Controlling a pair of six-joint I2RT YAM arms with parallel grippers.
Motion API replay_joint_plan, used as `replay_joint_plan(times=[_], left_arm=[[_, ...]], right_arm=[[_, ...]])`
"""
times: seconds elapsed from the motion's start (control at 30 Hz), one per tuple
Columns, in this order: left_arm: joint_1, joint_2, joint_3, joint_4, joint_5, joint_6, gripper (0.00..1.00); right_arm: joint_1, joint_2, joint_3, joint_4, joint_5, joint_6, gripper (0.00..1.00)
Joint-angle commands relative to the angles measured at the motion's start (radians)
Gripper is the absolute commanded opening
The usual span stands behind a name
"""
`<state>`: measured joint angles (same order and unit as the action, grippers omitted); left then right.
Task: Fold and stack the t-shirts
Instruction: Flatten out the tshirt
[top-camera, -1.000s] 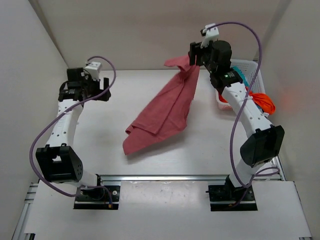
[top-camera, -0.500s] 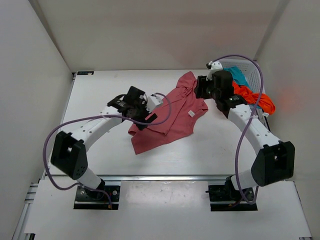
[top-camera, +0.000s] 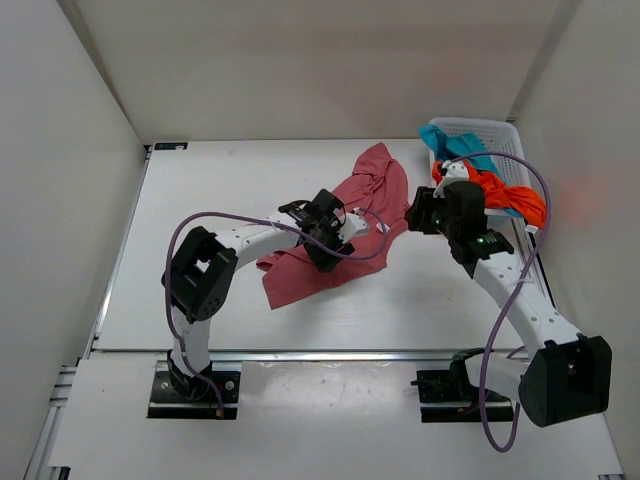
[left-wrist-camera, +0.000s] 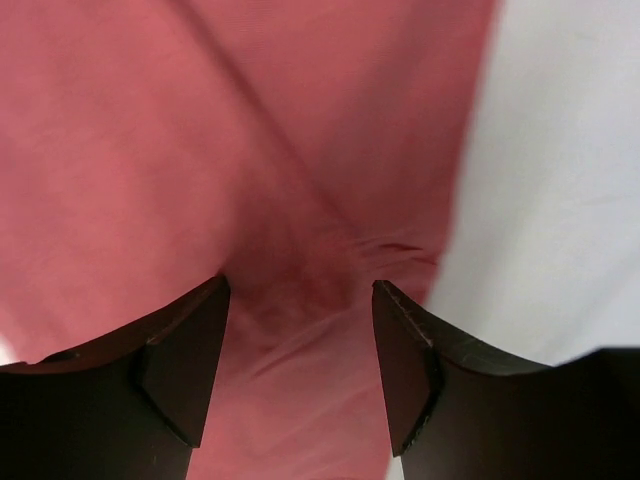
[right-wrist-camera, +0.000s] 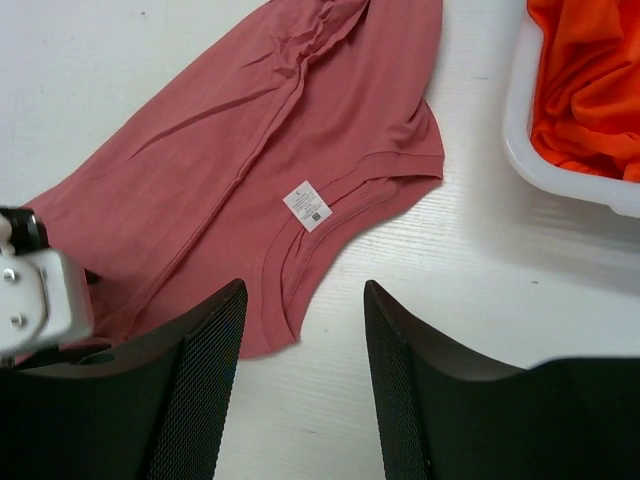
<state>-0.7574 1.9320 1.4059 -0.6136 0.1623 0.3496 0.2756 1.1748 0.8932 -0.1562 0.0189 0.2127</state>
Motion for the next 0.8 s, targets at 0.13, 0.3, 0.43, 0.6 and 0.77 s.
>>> replay_joint_plan(times=[0.13, 0.3, 0.43, 0.6, 0.77], left_arm=[[-0.005, -0.021, 0.011, 0.078, -0.121, -0.001, 0.62], [-0.003, -0.011, 0.004, 0.077, -0.093, -0.005, 0.56], [-0.011, -0.021, 0.008, 0.069, -0.035, -0.009, 0.58], [-0.025, 0.011, 0.027, 0.06, -0.018, -0.006, 0.38], [0.027, 0.027, 0.079, 0.012, -0.01, -0.049, 0.0]], right_arm=[[0.001, -0.05, -0.053, 0.043, -0.011, 0.039, 0.55], [-0.007, -0.061, -0.071, 0.041, -0.01, 0.037, 0.55], [-0.01, -0.067, -0.08, 0.03, -0.013, 0.045, 0.54], [-0.003, -0.05, -0.095, 0.041, -0.04, 0.045, 0.5], [0.027, -0.008, -0.1, 0.035, -0.054, 0.017, 0.47]])
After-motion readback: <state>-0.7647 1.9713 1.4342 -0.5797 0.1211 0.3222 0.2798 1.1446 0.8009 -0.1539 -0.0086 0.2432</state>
